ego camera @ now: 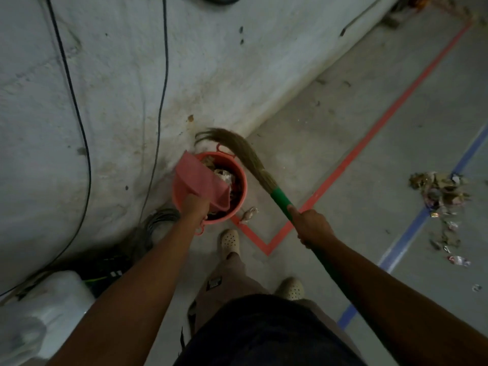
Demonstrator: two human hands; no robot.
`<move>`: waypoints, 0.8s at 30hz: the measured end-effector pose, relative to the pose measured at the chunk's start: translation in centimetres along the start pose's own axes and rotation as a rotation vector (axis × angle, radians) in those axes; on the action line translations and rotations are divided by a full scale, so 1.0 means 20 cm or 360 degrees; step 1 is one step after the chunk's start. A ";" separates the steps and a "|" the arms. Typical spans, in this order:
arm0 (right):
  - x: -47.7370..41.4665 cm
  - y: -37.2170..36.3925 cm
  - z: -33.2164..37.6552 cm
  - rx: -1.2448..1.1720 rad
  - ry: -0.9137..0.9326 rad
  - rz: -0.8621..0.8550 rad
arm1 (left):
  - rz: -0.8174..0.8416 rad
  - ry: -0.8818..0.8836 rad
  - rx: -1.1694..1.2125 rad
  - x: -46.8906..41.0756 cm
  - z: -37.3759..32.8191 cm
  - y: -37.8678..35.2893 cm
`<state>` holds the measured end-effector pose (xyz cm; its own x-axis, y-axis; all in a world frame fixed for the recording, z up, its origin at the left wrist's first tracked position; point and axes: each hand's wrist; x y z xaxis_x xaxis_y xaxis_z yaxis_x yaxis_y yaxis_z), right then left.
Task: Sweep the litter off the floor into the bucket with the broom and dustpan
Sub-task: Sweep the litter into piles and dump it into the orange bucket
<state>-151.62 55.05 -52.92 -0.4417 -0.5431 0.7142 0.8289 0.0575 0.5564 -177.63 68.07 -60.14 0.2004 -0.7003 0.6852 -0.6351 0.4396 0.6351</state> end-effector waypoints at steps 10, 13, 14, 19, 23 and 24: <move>-0.14 -0.13 -0.78 -0.0573 -0.0437 0.0127 | -0.0289 -0.0250 -0.0118 0.29 0.17 -0.51; -0.29 -0.32 -1.01 -0.0573 -0.0585 0.0177 | -0.0183 -0.0322 -0.0318 0.35 0.25 -0.73; -0.32 -0.38 -1.07 -0.0558 -0.0628 0.0182 | -0.0156 -0.0310 -0.0389 0.34 0.30 -0.82; -0.52 -0.69 -1.30 -0.0453 -0.0614 0.0221 | 0.0043 -0.0184 -0.0663 0.16 0.68 -1.27; -0.69 -0.98 -1.43 -0.0238 -0.0511 0.0345 | 0.0158 -0.0055 -0.0796 -0.04 0.99 -1.50; -0.73 -1.04 -1.45 -0.0189 -0.0488 0.0386 | 0.0178 -0.0041 -0.0806 -0.09 1.06 -1.54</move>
<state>-152.42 37.42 -87.29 -0.2955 -0.2498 0.9221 0.9476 0.0463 0.3162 -174.25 43.96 -88.52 0.1293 -0.6442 0.7538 -0.2097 0.7253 0.6558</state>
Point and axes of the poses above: each hand's wrist, its own x-axis away from the middle knuckle, its own y-axis out of the back of the hand, z = x × y, and after that the axes turned 11 degrees about -x, right-handed
